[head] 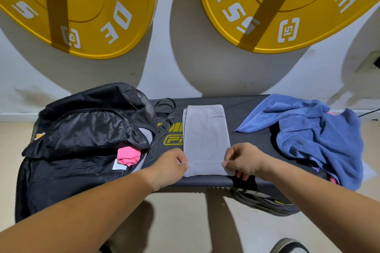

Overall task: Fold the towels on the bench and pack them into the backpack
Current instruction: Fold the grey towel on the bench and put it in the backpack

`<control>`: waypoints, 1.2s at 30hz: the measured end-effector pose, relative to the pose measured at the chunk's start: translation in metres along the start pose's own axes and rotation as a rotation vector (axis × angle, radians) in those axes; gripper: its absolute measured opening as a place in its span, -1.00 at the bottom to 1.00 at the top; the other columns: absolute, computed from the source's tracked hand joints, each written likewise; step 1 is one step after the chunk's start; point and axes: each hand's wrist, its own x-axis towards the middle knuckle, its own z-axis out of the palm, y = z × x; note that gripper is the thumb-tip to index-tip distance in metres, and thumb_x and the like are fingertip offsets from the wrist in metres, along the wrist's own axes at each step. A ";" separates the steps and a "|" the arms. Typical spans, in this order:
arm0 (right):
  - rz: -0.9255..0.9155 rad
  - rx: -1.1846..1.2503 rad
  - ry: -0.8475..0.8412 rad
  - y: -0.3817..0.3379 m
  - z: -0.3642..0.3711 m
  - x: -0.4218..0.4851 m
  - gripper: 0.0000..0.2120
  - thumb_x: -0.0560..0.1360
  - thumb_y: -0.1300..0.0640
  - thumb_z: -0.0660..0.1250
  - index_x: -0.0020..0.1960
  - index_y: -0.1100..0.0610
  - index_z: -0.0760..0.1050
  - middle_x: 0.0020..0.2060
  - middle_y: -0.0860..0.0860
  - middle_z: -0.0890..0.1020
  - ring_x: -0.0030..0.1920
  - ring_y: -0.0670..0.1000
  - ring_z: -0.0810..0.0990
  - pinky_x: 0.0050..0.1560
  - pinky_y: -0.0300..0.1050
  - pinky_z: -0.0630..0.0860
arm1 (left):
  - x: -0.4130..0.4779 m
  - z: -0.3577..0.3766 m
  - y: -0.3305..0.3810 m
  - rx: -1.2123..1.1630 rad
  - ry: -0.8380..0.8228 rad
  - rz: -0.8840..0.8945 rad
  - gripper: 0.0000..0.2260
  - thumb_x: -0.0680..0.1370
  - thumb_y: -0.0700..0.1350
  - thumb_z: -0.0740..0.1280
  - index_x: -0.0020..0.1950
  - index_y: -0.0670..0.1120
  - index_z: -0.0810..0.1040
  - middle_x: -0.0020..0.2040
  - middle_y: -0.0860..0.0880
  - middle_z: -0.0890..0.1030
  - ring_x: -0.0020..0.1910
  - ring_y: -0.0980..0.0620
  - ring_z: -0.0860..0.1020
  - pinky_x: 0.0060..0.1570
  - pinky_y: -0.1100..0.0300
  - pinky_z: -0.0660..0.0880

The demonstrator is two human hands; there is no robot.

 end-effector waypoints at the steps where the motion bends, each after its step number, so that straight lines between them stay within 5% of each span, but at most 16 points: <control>1: 0.020 -0.028 0.025 -0.001 0.003 0.001 -0.90 0.44 0.18 0.47 -0.14 0.19 0.59 -0.39 0.05 0.64 -0.42 0.01 0.56 -0.40 -0.15 0.55 | 0.001 0.002 0.000 0.025 0.033 -0.006 -0.96 0.55 -0.12 0.37 -0.08 -0.06 0.56 -0.28 0.05 0.55 -0.35 0.09 0.48 -0.36 0.25 0.39; 5: -0.122 -0.418 0.208 -0.003 0.011 0.002 -0.86 0.48 0.01 0.40 -0.22 0.02 0.55 -0.22 -0.09 0.59 -0.17 0.00 0.59 -0.19 -0.12 0.51 | -0.004 0.001 0.009 0.413 0.166 0.278 -0.94 0.53 -0.15 0.37 -0.05 -0.06 0.50 -0.08 0.01 0.49 -0.06 -0.05 0.48 -0.15 0.11 0.41; 8: -0.379 -0.773 0.324 -0.006 0.021 0.000 -0.89 0.56 -0.03 0.28 -0.04 -0.01 0.52 -0.11 -0.07 0.43 0.01 0.07 0.54 -0.21 -0.10 0.35 | -0.015 0.002 0.019 0.832 0.049 0.554 -0.85 0.52 -0.28 0.26 0.02 -0.06 0.51 0.04 -0.06 0.46 0.08 -0.13 0.45 -0.08 -0.06 0.49; 11: -0.643 -1.027 0.316 -0.007 0.033 -0.006 -0.90 0.40 0.08 0.42 -0.13 0.02 0.52 -0.21 -0.03 0.49 -0.17 0.08 0.58 -0.42 -0.14 0.17 | -0.028 0.011 0.021 0.983 -0.001 0.588 -0.87 0.57 -0.18 0.20 0.07 -0.10 0.51 0.09 -0.10 0.47 0.10 -0.14 0.44 -0.06 -0.06 0.47; 14: -0.746 -1.073 0.296 -0.005 0.027 -0.014 -0.73 0.15 0.02 0.53 -0.37 0.00 0.42 -0.39 -0.08 0.45 -0.43 0.01 0.48 -0.53 -0.20 0.11 | -0.029 0.012 0.014 0.914 0.053 0.591 -0.87 0.59 -0.10 0.19 0.07 -0.07 0.49 0.09 -0.06 0.47 0.11 -0.11 0.44 -0.07 -0.02 0.46; 17: -0.723 -1.041 0.260 0.004 0.020 -0.009 -0.83 0.41 -0.01 0.37 -0.08 0.06 0.49 -0.12 0.00 0.53 -0.14 0.10 0.55 -0.29 -0.08 0.29 | -0.021 0.009 0.006 0.761 0.062 0.519 -0.80 0.57 -0.14 0.20 0.16 -0.03 0.51 0.11 0.00 0.49 0.14 -0.05 0.43 0.01 -0.02 0.51; 20: -0.702 -1.002 0.297 0.009 0.018 -0.009 -0.84 0.45 0.02 0.28 -0.02 0.07 0.49 -0.09 -0.01 0.53 -0.08 0.11 0.56 -0.25 -0.09 0.32 | -0.013 0.010 0.002 0.553 0.113 0.452 -0.71 0.52 -0.12 0.19 0.19 0.01 0.57 0.08 0.04 0.57 0.10 -0.04 0.48 0.04 0.01 0.52; 24: -0.342 -0.664 0.131 -0.004 0.010 -0.010 -0.85 0.49 -0.06 0.22 -0.15 0.00 0.46 -0.14 -0.12 0.55 -0.08 0.02 0.57 -0.13 -0.11 0.50 | -0.007 0.007 0.009 0.133 0.087 0.177 -0.83 0.49 -0.17 0.28 -0.01 -0.01 0.62 -0.17 0.05 0.63 -0.20 0.04 0.55 -0.24 0.22 0.43; 28: -0.111 -0.316 0.094 -0.012 0.000 -0.003 -0.80 0.53 0.00 0.39 -0.16 0.12 0.58 -0.31 -0.10 0.60 -0.27 -0.08 0.55 -0.29 -0.28 0.43 | -0.002 0.003 0.006 -0.189 0.032 -0.066 -0.91 0.47 -0.22 0.32 -0.08 -0.08 0.59 -0.31 -0.02 0.59 -0.39 0.00 0.52 -0.34 0.23 0.47; 31: -0.090 -0.338 0.158 -0.007 0.007 0.000 -0.81 0.54 -0.05 0.39 -0.14 0.05 0.52 -0.22 -0.06 0.62 -0.16 -0.01 0.59 -0.21 -0.15 0.48 | -0.002 0.004 0.005 0.060 0.166 0.072 -0.93 0.49 -0.22 0.33 -0.12 -0.06 0.52 -0.22 0.01 0.54 -0.27 0.02 0.51 -0.32 0.30 0.40; 33: -0.145 -0.510 0.254 -0.003 0.014 0.004 -0.78 0.56 -0.11 0.31 -0.08 0.05 0.48 -0.14 -0.04 0.58 -0.09 0.07 0.59 -0.16 -0.06 0.50 | -0.006 0.004 0.007 0.345 0.228 0.293 -0.90 0.51 -0.24 0.31 -0.09 -0.04 0.50 -0.10 0.00 0.49 -0.11 -0.03 0.49 -0.19 0.17 0.41; 36: -0.458 -0.880 0.468 0.007 0.024 0.009 -0.84 0.54 -0.04 0.36 -0.08 0.05 0.49 -0.16 -0.02 0.50 -0.17 0.10 0.56 -0.34 -0.10 0.39 | -0.011 0.007 0.006 0.817 0.179 0.701 -0.81 0.38 -0.29 0.38 -0.13 -0.03 0.51 -0.10 -0.02 0.48 -0.11 -0.09 0.50 -0.29 0.05 0.44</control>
